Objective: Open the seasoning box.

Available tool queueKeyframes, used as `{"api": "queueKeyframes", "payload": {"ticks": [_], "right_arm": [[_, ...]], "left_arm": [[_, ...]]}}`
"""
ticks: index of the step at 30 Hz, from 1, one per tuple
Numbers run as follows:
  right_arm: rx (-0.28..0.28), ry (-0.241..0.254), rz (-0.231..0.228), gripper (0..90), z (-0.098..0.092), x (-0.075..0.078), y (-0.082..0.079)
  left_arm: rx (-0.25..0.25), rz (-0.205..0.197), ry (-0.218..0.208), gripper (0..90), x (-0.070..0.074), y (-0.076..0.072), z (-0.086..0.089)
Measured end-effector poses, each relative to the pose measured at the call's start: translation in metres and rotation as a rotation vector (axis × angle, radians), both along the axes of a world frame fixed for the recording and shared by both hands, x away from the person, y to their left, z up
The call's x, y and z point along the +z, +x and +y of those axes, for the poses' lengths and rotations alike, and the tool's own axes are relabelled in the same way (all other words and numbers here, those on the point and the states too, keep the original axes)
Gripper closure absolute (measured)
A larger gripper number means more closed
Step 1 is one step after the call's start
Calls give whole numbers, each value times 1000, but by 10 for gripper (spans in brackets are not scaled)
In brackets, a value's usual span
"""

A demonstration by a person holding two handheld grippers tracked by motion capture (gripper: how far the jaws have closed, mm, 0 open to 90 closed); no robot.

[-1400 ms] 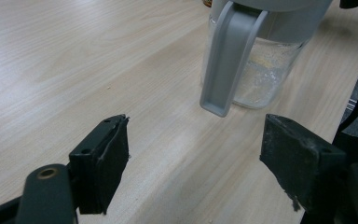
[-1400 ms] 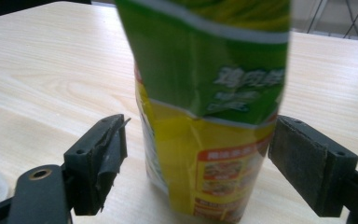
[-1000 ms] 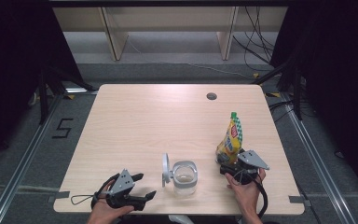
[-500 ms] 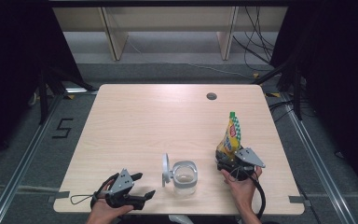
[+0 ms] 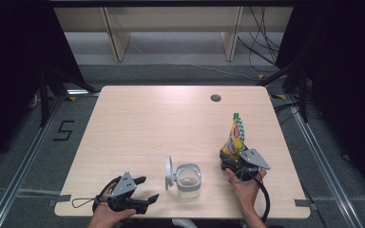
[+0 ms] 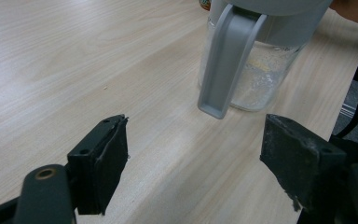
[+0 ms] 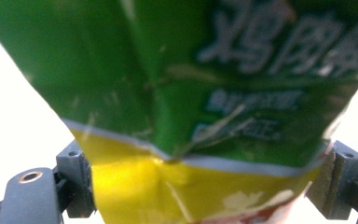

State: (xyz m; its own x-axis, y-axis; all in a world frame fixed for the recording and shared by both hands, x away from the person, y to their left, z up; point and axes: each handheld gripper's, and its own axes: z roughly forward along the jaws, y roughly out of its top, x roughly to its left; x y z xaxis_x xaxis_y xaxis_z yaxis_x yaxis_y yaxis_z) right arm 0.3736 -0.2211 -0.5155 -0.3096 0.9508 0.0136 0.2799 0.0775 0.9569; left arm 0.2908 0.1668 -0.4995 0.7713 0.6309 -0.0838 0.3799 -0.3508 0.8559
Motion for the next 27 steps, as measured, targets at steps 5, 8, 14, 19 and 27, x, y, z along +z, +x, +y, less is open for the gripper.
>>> {"api": "queueKeyframes", "payload": {"ticks": [5, 8, 14, 19, 27], "right_arm": [[6, -10, -8, 172, -1, 0, 2], [2, -10, -8, 194, 0, 0, 2], [11, -37, 8, 261, -1, 4, 2], [59, -76, 37, 287, -8, 9, 2], [165, -221, 31, 312, -18, 22, -11]], "left_arm": [[-1, 1, 3, 226, 0, 0, 0], [-1, -2, 4, 226, 0, 0, 0], [6, 4, -17, 227, 0, 0, 0], [0, -11, -6, 227, 1, 2, 3], [19, 0, -9, 228, 1, 1, 2]]}}
